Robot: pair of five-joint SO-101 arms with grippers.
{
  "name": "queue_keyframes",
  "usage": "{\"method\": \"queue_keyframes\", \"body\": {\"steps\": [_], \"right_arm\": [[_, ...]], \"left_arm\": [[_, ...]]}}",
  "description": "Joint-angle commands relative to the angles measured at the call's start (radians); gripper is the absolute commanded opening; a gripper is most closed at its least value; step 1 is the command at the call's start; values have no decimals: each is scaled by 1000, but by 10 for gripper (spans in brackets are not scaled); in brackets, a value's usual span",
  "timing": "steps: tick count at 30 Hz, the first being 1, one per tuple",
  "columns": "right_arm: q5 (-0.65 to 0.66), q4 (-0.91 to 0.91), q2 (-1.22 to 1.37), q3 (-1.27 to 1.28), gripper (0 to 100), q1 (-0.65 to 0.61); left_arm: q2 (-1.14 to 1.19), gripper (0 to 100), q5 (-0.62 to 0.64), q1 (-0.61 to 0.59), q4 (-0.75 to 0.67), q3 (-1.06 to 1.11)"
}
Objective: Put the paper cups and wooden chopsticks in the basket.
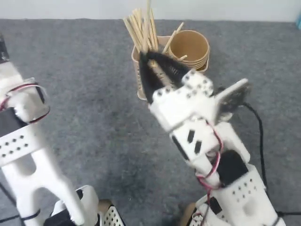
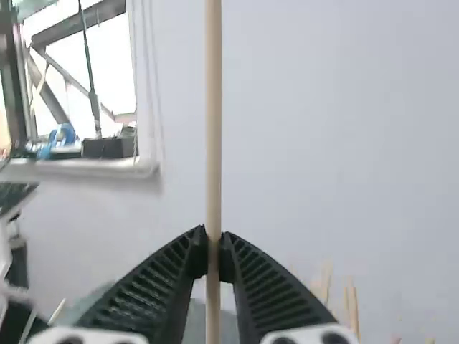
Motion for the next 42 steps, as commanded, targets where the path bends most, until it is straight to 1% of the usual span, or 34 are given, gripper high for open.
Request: {"method": "queue_keyframes", "body": {"steps": [1, 6, 9, 14, 17, 21, 23, 26, 28, 31, 33, 35, 37, 42], "right_arm": [[-20, -226, 104, -66, 9, 71], [-26, -266, 314, -189, 9, 136], [-26, -269, 433, -276, 9, 156], [-17, -262, 636, -410, 9, 180], [15, -260, 737, -479, 12, 203], [25, -260, 799, -494, 20, 225], [25, -248, 803, -494, 61, 223], [25, -197, 803, -500, 147, 219], [25, -189, 794, -499, 170, 209], [25, -174, 757, -499, 140, 208], [25, -113, 696, -499, 104, 203], [25, -25, 615, -499, 59, 202], [20, 77, 513, -499, 8, 202], [17, 377, 265, -494, 7, 202]], "left_arm": [[-80, 12, 0, -58, -106, 27], [-295, 12, -5, -63, -262, 274], [-390, 12, -5, -61, -293, 369], [-407, 12, -5, -68, -293, 407], [-414, 12, 0, -87, -293, 424], [-414, 12, 0, -91, -293, 426], [-414, 12, 0, -91, -293, 426], [-414, 12, 2, -86, -295, 423], [-414, 12, 2, -86, -298, 423], [-414, 12, 20, -81, -302, 420], [-414, 12, 60, -61, -330, 418], [-408, 12, 83, -46, -356, 404], [-404, 12, 110, -20, -353, 360], [-327, 12, 201, 61, -279, 145]]}}
